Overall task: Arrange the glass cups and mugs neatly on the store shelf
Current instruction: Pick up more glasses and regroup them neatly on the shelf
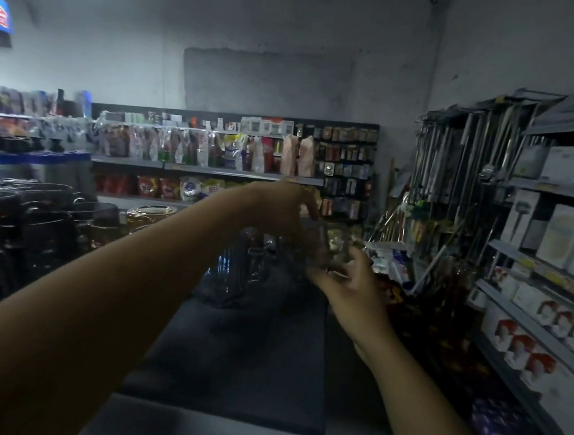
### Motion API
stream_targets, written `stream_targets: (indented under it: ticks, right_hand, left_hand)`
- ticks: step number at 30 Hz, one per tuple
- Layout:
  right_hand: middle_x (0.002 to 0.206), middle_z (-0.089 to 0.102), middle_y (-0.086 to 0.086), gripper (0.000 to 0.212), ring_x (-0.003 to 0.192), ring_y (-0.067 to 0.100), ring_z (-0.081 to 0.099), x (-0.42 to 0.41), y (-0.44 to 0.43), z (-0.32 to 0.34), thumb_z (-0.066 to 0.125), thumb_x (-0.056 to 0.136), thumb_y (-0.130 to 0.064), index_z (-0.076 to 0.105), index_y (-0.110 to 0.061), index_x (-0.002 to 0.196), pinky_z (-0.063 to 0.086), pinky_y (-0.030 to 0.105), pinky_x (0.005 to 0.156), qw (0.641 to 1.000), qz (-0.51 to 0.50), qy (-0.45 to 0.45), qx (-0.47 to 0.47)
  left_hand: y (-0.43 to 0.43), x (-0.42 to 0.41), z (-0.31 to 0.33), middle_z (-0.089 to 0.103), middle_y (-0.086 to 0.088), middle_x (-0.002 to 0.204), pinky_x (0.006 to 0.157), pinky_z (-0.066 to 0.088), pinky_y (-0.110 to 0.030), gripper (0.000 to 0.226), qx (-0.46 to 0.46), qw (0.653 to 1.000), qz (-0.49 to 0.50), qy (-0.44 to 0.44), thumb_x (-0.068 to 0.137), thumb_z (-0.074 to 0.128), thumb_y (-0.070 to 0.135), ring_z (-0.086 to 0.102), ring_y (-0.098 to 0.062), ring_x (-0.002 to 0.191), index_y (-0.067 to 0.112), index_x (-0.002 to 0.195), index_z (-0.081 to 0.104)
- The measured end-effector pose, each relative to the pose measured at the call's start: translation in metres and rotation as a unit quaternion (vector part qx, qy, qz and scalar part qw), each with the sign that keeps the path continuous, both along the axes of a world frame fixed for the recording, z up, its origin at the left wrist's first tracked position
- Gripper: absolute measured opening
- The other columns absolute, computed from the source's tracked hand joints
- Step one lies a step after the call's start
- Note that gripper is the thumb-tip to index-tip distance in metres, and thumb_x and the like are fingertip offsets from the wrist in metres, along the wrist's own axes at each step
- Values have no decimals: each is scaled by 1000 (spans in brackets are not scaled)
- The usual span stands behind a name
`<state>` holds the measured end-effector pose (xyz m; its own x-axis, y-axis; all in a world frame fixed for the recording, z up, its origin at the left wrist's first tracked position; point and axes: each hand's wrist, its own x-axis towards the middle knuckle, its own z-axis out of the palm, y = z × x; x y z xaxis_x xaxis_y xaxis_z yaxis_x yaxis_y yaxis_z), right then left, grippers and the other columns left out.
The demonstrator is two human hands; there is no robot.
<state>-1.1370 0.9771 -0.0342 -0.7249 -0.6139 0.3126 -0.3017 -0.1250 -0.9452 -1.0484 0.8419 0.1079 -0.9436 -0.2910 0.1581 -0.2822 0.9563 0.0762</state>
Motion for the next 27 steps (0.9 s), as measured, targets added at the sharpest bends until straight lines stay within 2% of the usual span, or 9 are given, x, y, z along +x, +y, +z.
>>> stream_targets:
  ticks: [2, 5, 10, 14, 17, 20, 21, 24, 27]
  right_hand:
    - [126, 64, -15, 72, 114, 6, 62, 0, -2, 4, 83, 74, -55, 48, -42, 135, 52, 36, 97, 999, 7, -11, -42]
    - [128, 67, -16, 84, 119, 14, 65, 4, -8, 15, 85, 56, -74, 53, -49, 130, 52, 52, 101, 991, 23, -41, -125]
    - [126, 69, -10, 65, 119, 22, 66, 8, -18, 35, 89, 68, -49, 60, -44, 125, 54, 58, 97, 971, 58, -36, -231]
    - [125, 67, -6, 64, 109, 20, 69, 1, -11, 63, 85, 73, -42, 58, -41, 131, 63, 44, 76, 986, 62, 71, -139]
    - [127, 63, -12, 60, 109, 8, 63, -11, -3, 88, 84, 77, -40, 59, -44, 131, 55, 37, 90, 977, 38, 203, -53]
    - [124, 61, -17, 64, 104, -5, 58, -19, 2, 105, 86, 76, -34, 59, -40, 134, 50, 15, 81, 961, 48, 271, 42]
    - [125, 59, -17, 69, 105, -5, 57, -20, 2, 108, 88, 73, -36, 59, -39, 135, 45, 13, 80, 953, 45, 287, 82]
    - [128, 57, -13, 79, 113, 9, 55, -22, -2, 109, 93, 62, -45, 60, -35, 133, 44, 26, 88, 928, 30, 316, 195]
    - [119, 62, -12, 82, 104, 9, 60, -23, -10, 96, 94, 56, -50, 61, -31, 129, 51, 31, 89, 915, 37, 310, 257]
  left_hand:
    - [0, 5, 1, 64, 3, 113, 79, 49, -30, 61, 52, 996, 1, 69, 79, 80, 51, 63, -17, 99, 23, 130, 61]
    - [4, 17, 3, 69, -2, 111, 85, 57, -36, 61, 132, 978, 0, 161, 77, 81, 52, 66, -17, 96, 16, 123, 65]
    - [1, 40, -5, 76, -9, 98, 88, 61, -48, 62, 229, 943, -25, 241, 72, 77, 65, 75, -24, 90, 12, 104, 71]
    - [-12, 56, -13, 73, -3, 97, 89, 58, -44, 46, 195, 950, -10, 245, 97, 47, 62, 71, -19, 90, 21, 101, 69]
    - [-30, 62, -23, 70, -9, 113, 100, 52, -49, 56, 189, 949, 52, 246, 107, 28, 53, 66, -23, 104, 14, 121, 65]
    - [-47, 62, -32, 67, -9, 113, 94, 54, -47, 41, 91, 977, 84, 173, 105, 39, 50, 65, -28, 105, 19, 116, 63]
    - [-48, 61, -33, 67, -8, 113, 91, 56, -46, 39, 90, 981, 87, 147, 102, 46, 53, 66, -25, 102, 21, 118, 63]
    - [-53, 59, -33, 62, -5, 134, 99, 53, -48, 68, 86, 987, 83, 105, 86, 63, 66, 62, -23, 114, 24, 138, 55]
    - [-58, 57, -35, 55, -5, 145, 104, 49, -50, 85, 78, 988, 92, 97, 75, 65, 77, 57, -25, 124, 26, 141, 53]
